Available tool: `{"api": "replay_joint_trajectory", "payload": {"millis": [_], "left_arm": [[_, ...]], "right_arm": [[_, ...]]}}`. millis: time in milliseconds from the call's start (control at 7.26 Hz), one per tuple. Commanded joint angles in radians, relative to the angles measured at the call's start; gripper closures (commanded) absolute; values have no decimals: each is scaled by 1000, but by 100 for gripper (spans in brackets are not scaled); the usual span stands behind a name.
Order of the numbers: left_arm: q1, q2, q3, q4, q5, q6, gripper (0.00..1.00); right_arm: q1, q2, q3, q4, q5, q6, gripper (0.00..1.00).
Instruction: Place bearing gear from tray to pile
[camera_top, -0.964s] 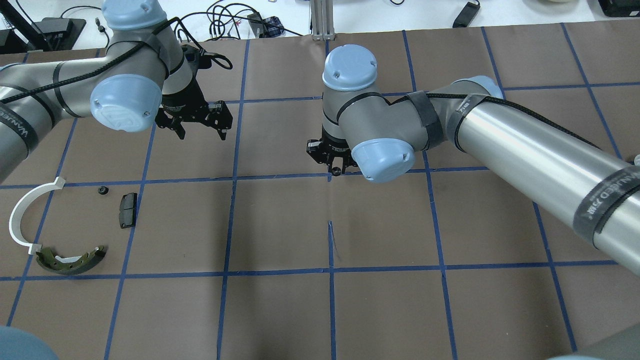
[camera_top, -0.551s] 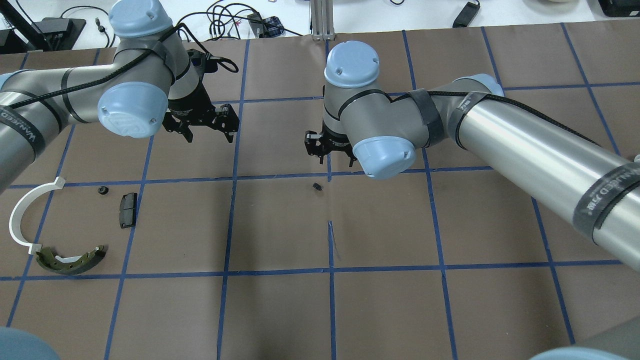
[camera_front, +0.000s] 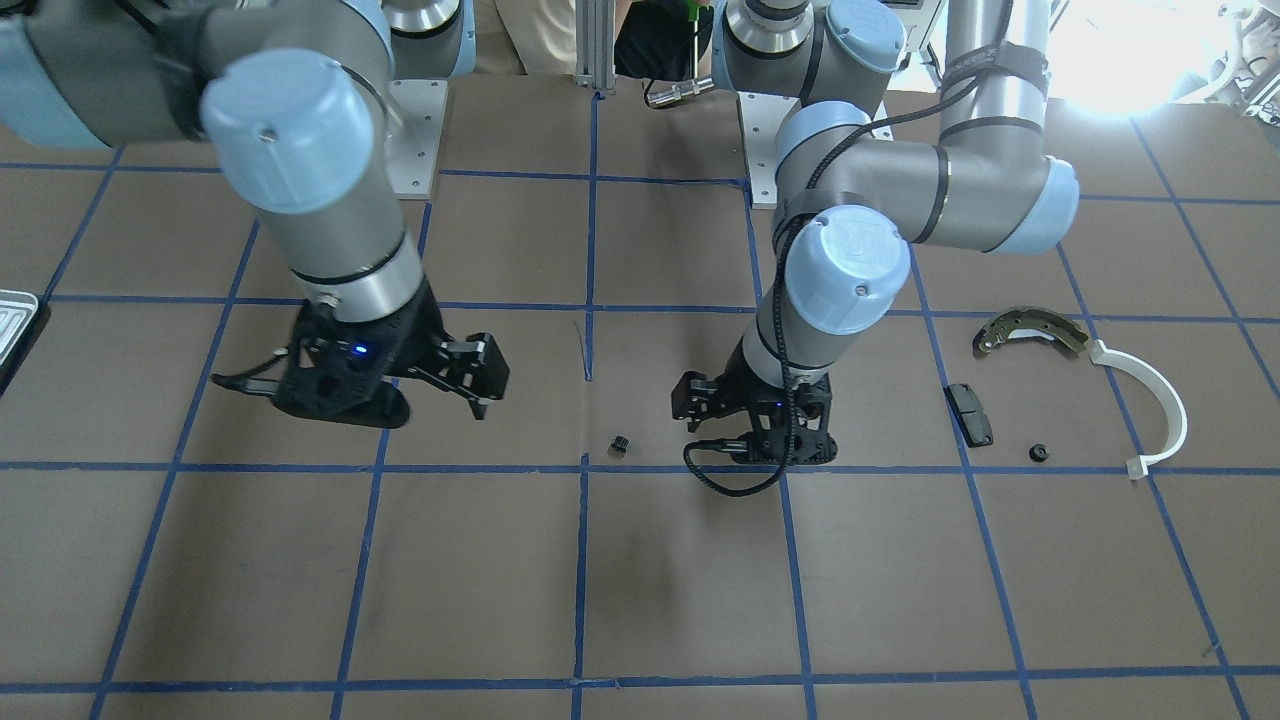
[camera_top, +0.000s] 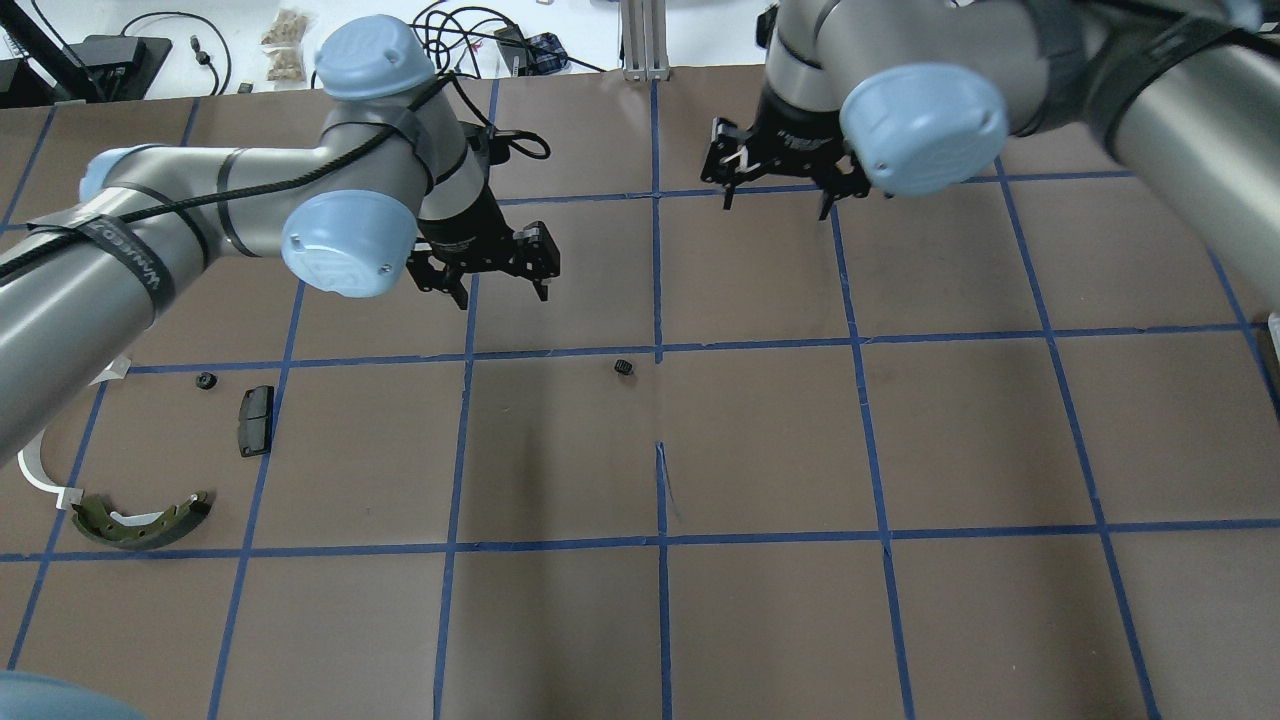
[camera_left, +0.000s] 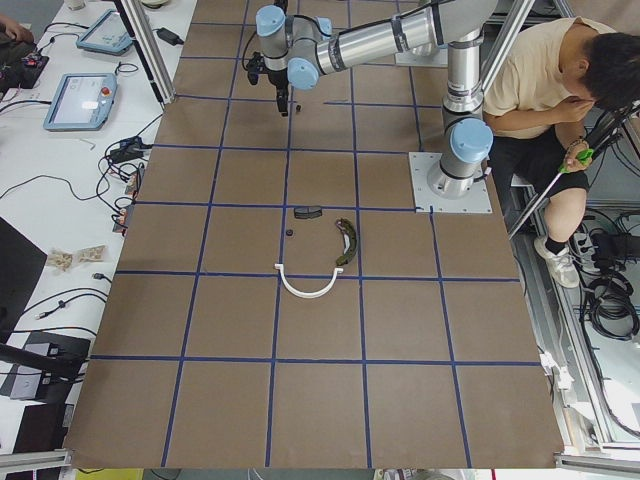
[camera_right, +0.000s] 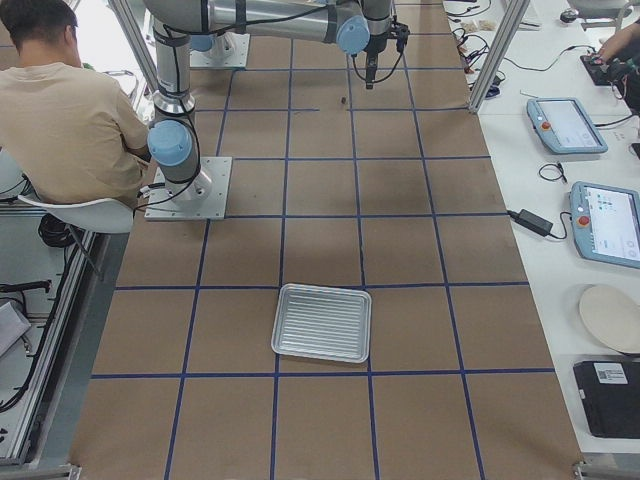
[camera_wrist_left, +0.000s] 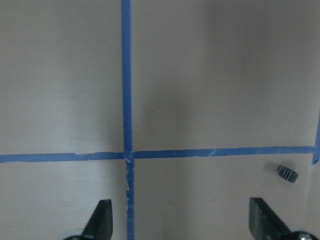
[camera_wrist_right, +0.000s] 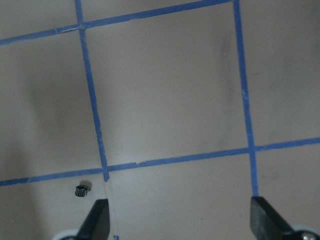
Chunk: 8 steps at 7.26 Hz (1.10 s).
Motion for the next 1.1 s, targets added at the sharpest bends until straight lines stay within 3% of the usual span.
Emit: {"api": "replay_joint_trajectory", "payload": {"millis": [0, 138, 275, 413, 551, 689, 826, 964], "left_arm": [[-110, -72, -20, 117, 8, -117, 7], [-143, -114, -34, 183, 7, -103, 9], [-173, -145, -36, 220, 8, -99, 9], [-184, -177, -36, 250, 8, -86, 9], [-195, -192, -39, 251, 8, -66, 9], [-201, -200, -45, 251, 11, -60, 10], [-201, -199, -48, 257, 11, -59, 16], [-201, -192, -57, 258, 13, -59, 39]], "right_arm": [[-55, -56, -136, 219, -42, -33, 0], [-53, -73, -131, 229, -51, -100, 0], [-62, -105, -84, 313, -56, -150, 7], [-79, -183, 24, 314, -70, -225, 7], [-101, -217, 118, 174, -74, -236, 0], [-108, -226, 131, 107, -89, -257, 0], [-107, -228, 120, 113, -121, -261, 0], [-107, -228, 119, 114, -120, -261, 0]]}}
